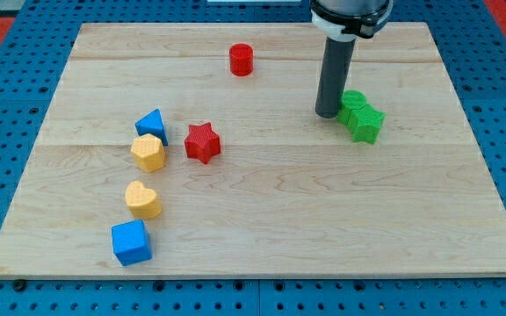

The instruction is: Move the green star to the right of the green circle

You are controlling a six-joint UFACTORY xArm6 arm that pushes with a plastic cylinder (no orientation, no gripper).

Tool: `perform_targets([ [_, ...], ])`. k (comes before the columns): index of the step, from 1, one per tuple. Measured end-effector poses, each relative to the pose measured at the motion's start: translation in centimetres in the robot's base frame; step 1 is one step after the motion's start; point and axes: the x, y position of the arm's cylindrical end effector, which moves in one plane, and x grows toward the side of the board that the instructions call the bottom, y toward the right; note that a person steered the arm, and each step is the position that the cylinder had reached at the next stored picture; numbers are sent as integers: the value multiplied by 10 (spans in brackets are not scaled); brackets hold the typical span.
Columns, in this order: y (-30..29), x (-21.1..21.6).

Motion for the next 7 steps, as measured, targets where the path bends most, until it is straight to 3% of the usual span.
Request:
perform_targets([
  [1,-37,9],
  [2,-23,41],
  [3,35,41],
  [6,84,58],
  [7,101,46],
])
